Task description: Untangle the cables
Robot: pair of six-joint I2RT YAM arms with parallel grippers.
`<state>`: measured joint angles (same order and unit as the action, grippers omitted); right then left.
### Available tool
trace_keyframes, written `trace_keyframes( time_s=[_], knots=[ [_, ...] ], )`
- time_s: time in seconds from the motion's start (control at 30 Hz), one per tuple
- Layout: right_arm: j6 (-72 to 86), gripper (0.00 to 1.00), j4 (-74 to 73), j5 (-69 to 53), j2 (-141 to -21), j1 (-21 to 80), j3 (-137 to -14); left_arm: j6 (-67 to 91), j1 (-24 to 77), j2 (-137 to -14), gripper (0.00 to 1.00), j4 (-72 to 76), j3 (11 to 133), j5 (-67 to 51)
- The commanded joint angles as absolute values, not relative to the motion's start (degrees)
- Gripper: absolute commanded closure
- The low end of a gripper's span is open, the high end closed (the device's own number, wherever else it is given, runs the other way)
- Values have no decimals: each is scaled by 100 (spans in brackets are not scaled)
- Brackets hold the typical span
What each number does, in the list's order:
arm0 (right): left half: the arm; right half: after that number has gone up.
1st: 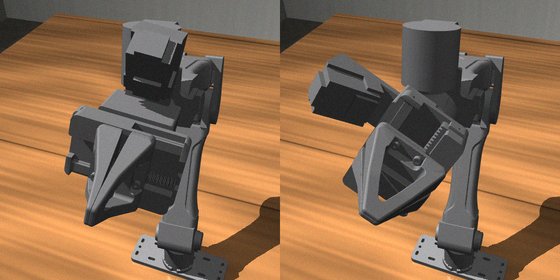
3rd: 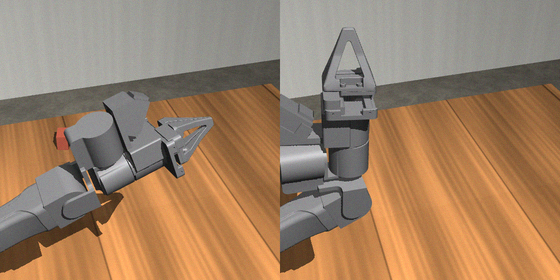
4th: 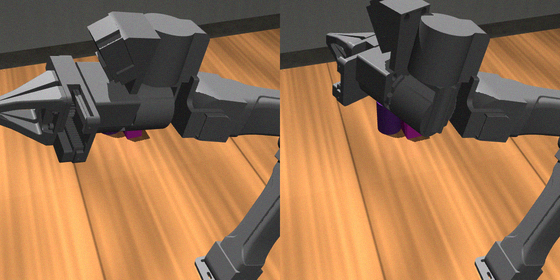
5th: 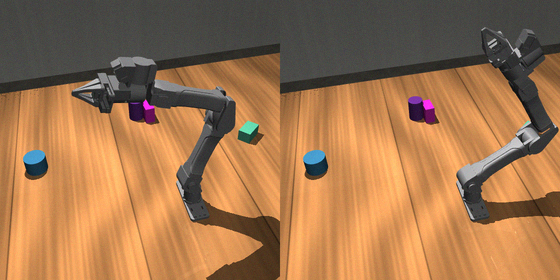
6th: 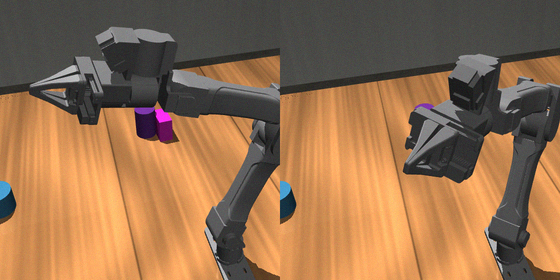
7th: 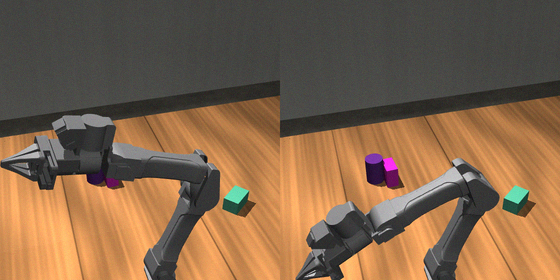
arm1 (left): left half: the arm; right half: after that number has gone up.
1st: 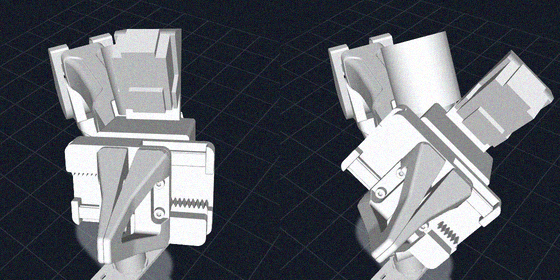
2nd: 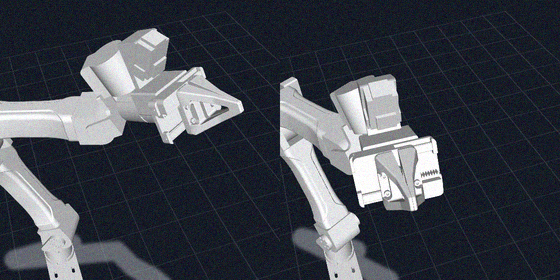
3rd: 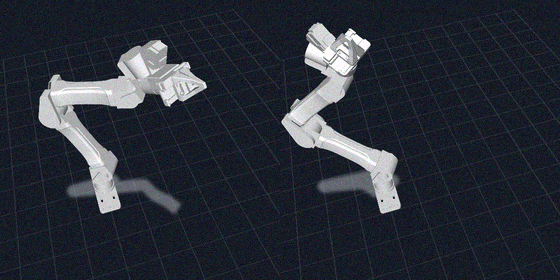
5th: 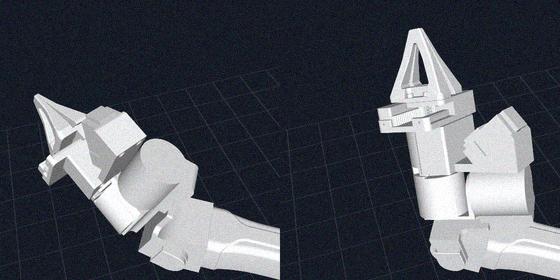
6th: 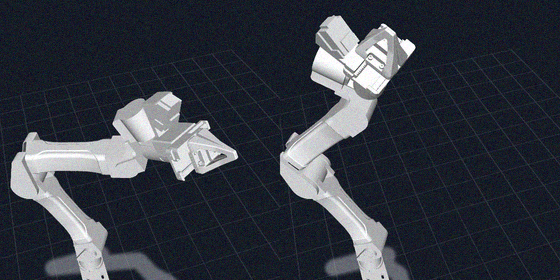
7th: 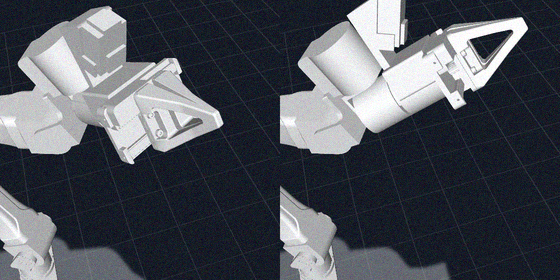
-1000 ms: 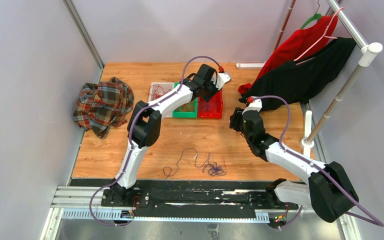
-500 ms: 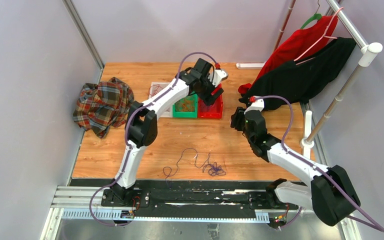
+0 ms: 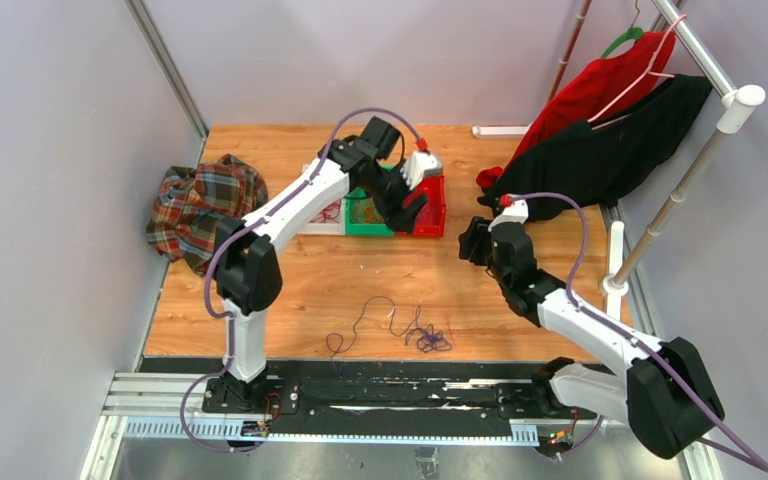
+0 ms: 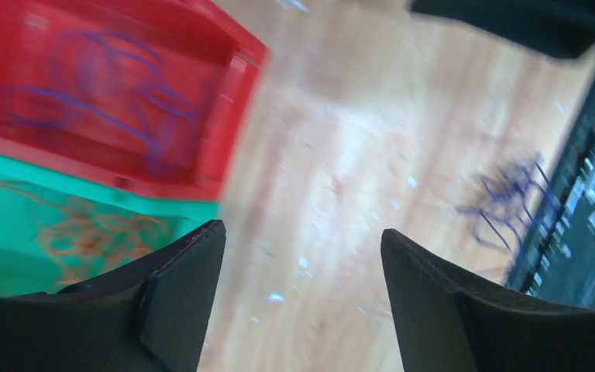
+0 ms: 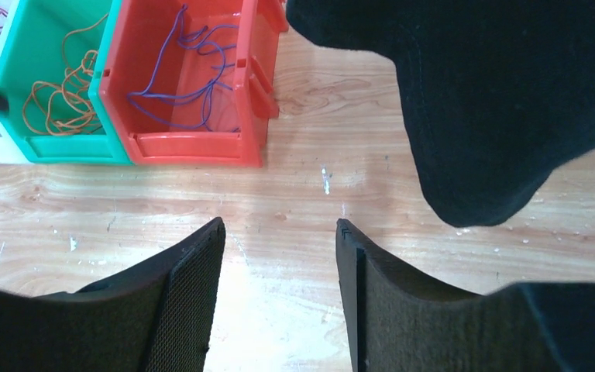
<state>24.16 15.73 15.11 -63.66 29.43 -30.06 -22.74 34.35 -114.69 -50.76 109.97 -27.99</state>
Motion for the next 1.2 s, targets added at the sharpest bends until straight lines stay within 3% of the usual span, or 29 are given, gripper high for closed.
trace_keyframes(
  time_s=[0.0, 0.13, 0.33, 0.8, 0.9, 1.03, 1.17],
  knots=[
    [2592, 44, 1224, 1376, -6067, 2847, -2832, -2952, 3798, -10898, 23, -5493, 9947, -3496],
    [2655, 44, 881, 1361, -5832, 2848, -2746, -2932, 4291, -10730, 22, -5496, 9236, -3816],
    [2701, 43, 600, 1459, -5391, 2850, -2532, -2304, 4777, -10978, 19, -5499, 9133, -4190],
    [2839, 43, 405, 1462, -5118, 2848, -2371, -1523, 5159, -11457, 28, -4921, 8685, -3498],
    [2848, 43, 407, 1488, -5014, 2848, -2310, -1355, 5159, -11461, 44, -4722, 8561, -3041],
    [2869, 46, 418, 1449, -4967, 2848, -2257, -1582, 5111, -11273, 83, -4717, 8396, -2568],
    [2854, 46, 494, 1191, -4936, 2849, -2237, -1820, 4894, -10781, 98, -4715, 8305, -2213]
  ],
)
